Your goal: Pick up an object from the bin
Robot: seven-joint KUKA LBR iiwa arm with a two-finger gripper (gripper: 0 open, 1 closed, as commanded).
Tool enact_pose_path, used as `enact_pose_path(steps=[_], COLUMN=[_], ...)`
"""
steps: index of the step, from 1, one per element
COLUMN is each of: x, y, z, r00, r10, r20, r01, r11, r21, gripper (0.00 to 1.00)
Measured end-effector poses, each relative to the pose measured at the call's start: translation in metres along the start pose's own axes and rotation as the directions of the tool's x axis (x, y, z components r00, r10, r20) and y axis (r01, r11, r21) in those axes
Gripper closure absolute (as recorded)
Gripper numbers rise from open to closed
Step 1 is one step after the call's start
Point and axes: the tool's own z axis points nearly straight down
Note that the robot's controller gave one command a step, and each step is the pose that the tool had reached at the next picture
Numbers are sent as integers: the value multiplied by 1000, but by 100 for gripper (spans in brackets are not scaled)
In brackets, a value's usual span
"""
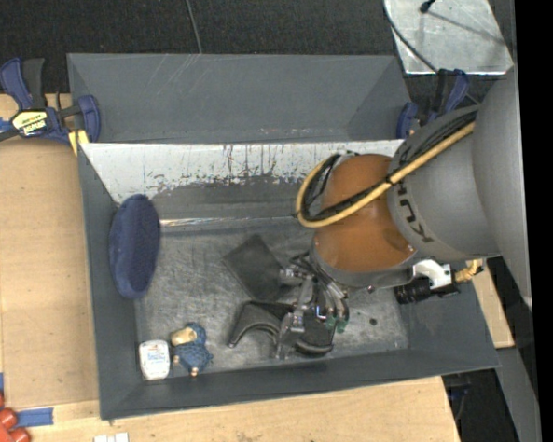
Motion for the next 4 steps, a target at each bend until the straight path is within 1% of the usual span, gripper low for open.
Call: enact_pose_path(steps=[1,2,3,4], x=[-12,-7,-8,5], y=[6,3,4,13], z=[3,2,2,-2], r00=[984,977,977,978], r10=[175,214,213,-209], r20=[-46,-25,-24,0], r01=[-173,-213,-213,209], r11=[984,977,977,978], r21=[31,18,18,1], gripper=[0,0,100,100])
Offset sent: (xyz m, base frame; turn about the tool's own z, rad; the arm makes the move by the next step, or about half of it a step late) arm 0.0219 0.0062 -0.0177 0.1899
